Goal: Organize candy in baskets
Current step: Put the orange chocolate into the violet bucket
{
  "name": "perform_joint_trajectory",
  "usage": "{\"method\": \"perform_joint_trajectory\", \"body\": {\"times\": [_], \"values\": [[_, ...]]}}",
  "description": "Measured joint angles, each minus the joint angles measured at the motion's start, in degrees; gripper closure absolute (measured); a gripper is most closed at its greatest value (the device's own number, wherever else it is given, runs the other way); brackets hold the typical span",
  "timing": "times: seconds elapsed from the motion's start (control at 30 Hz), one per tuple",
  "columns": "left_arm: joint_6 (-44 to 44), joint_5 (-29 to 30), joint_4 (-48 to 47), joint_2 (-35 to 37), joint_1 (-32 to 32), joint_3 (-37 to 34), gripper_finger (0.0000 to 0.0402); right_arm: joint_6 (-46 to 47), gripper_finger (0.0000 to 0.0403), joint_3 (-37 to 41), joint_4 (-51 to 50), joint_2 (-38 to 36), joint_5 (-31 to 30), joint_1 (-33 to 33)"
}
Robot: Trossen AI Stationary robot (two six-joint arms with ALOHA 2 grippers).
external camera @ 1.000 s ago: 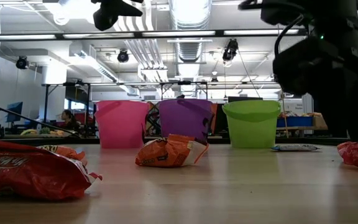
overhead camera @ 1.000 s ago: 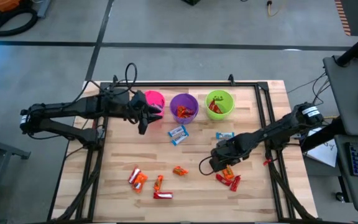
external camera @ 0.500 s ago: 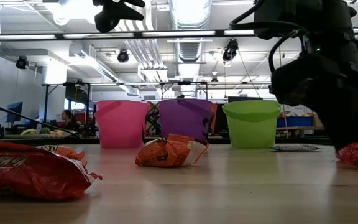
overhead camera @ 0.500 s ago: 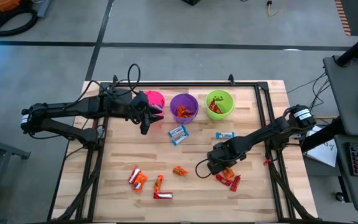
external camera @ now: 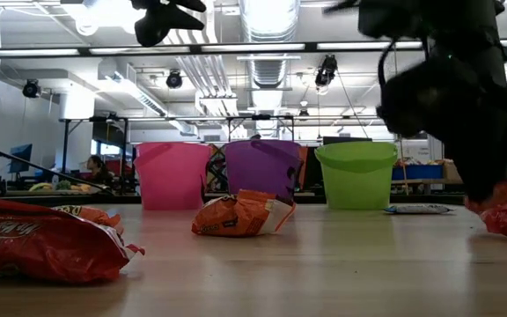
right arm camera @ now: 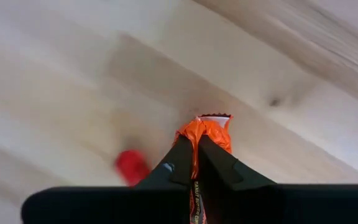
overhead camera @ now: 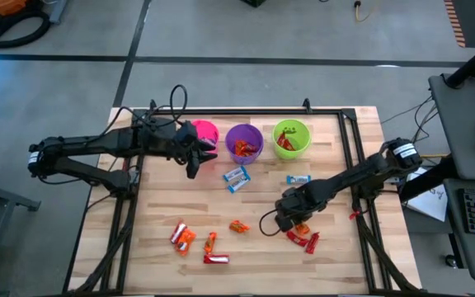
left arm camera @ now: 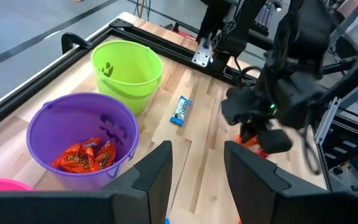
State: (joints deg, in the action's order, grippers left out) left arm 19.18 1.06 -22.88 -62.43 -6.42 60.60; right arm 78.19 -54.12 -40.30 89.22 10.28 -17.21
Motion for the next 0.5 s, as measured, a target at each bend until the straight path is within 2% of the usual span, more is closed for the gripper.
{"method": "perform_joint_trajectory", "body": {"times": [0.1,0.23,0.5], "values": [[0.0,0.0,-1.23,0.0,0.0,0.0,0.0272,-1.14,0.0393,-1.75,0.13,-2.06,-1.11,0.29],[-0.3,0.02,-3.07,0.0,0.0,0.0,0.0272,-4.92,0.0393,-6.19,0.35,-4.47,-5.8,1.75],[-2.75,0.02,-4.1,0.39,-0.07,0.0,0.0272,-21.15,0.0393,-19.72,0.74,-5.31,-13.56,10.53]]}}
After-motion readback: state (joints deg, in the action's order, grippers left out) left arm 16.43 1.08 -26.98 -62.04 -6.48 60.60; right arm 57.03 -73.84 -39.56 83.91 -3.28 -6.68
